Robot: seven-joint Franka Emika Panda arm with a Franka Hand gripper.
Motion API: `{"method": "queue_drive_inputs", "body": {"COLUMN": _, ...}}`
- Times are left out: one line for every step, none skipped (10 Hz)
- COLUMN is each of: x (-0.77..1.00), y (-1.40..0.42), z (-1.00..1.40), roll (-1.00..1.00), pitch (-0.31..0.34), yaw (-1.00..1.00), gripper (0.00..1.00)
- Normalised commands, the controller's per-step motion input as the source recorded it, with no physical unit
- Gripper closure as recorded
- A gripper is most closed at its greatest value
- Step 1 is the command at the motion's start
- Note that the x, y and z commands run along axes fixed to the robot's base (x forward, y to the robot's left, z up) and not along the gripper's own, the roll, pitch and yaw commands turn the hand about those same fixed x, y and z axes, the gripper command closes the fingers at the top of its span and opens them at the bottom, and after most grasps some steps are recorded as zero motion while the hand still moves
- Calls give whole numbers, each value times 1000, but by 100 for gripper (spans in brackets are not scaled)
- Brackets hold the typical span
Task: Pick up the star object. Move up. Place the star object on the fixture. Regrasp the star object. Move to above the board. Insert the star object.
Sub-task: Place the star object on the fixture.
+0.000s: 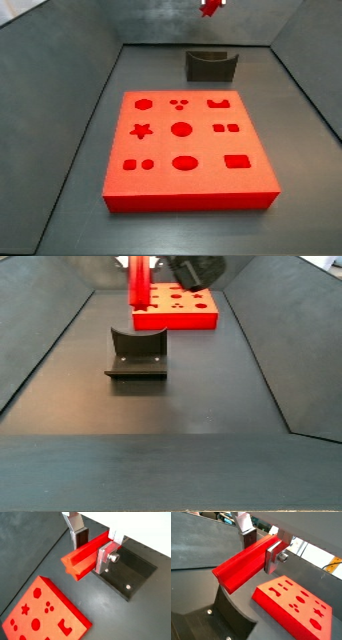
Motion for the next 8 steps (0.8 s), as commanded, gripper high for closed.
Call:
{"method": "queue_drive_inputs", "body": {"x": 156, "y": 132, "z": -1000, "roll": -1000, "pitch": 220, "yaw": -66, "gripper": 100}}
{"method": "queue_drive_inputs", "body": {"x": 129, "y": 135, "z": -1000, "roll": -1000, "pitch": 210, "yaw": -62, "gripper": 100}}
{"method": "queue_drive_inputs", "body": {"x": 140, "y": 141, "z": -1000, "roll": -998, "pitch": 207, "yaw": -123, "gripper": 100}}
{"method": "queue_drive_inputs", "body": {"x": 155, "y": 138, "z": -1000, "roll": -802, "pitch": 194, "yaw": -161, "gripper": 100}}
{"method": "queue_drive_inputs", "body": {"x": 164, "y": 139, "z": -1000, "roll": -642, "pitch": 163, "yaw": -181, "gripper": 100}}
{"method": "queue_drive_inputs", "body": {"x": 173, "y": 145, "z": -1000, "roll": -426, "pitch": 109, "yaw": -200, "gripper": 100}}
{"method": "queue_drive_inputs", "body": {"x": 180, "y": 141, "z": -1000, "roll": -284, "pitch": 77, "yaw": -201, "gripper": 100}}
{"method": "queue_drive_inputs", "body": {"x": 175, "y": 126, "z": -923, "roll": -204, "pitch": 24, "yaw": -187, "gripper": 100}}
